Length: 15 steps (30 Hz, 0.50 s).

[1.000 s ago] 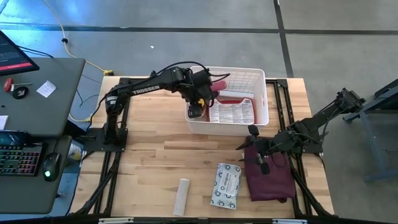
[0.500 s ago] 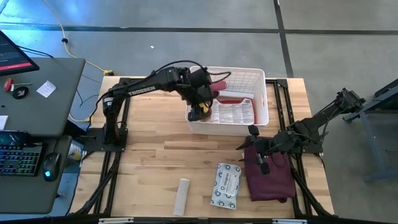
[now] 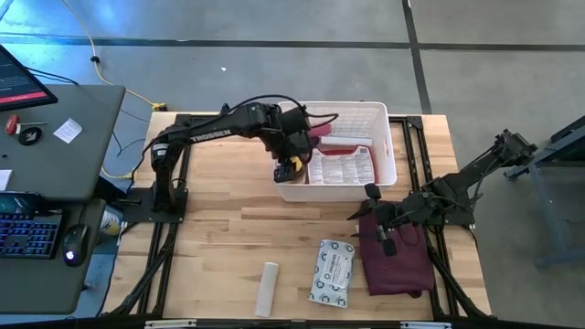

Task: Pick & place medical supplies in basket/bin
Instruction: Put the yellow medicine bottle into the white container

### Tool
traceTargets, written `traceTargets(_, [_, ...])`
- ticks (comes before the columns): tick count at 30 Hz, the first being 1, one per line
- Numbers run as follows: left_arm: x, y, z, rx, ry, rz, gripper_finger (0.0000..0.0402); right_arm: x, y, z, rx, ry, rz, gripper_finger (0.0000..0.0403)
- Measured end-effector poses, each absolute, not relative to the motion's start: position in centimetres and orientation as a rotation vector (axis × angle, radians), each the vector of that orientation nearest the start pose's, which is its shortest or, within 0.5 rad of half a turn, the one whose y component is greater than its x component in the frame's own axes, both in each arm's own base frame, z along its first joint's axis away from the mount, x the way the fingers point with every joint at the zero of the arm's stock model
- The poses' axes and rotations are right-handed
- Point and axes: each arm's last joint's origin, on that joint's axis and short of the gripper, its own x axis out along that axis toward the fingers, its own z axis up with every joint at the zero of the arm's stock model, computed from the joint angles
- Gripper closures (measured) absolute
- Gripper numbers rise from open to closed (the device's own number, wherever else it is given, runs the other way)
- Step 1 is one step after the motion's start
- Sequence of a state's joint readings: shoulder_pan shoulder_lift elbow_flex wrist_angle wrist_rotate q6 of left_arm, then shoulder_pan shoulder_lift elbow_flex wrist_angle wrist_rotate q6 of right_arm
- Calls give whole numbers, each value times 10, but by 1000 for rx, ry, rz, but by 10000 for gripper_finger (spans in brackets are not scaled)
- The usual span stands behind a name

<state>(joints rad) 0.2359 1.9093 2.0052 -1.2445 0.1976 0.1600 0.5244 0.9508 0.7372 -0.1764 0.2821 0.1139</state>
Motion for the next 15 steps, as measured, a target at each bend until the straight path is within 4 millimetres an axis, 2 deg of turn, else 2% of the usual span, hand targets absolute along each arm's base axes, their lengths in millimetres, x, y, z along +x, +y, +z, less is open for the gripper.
traceTargets(8, [386,89,309,-132,1201,-75,149,183,97,289,-43,374,218,206])
traceTargets(15, [400,96,286,-124,1234,-71,149,183,96,288,-54,380,214,206])
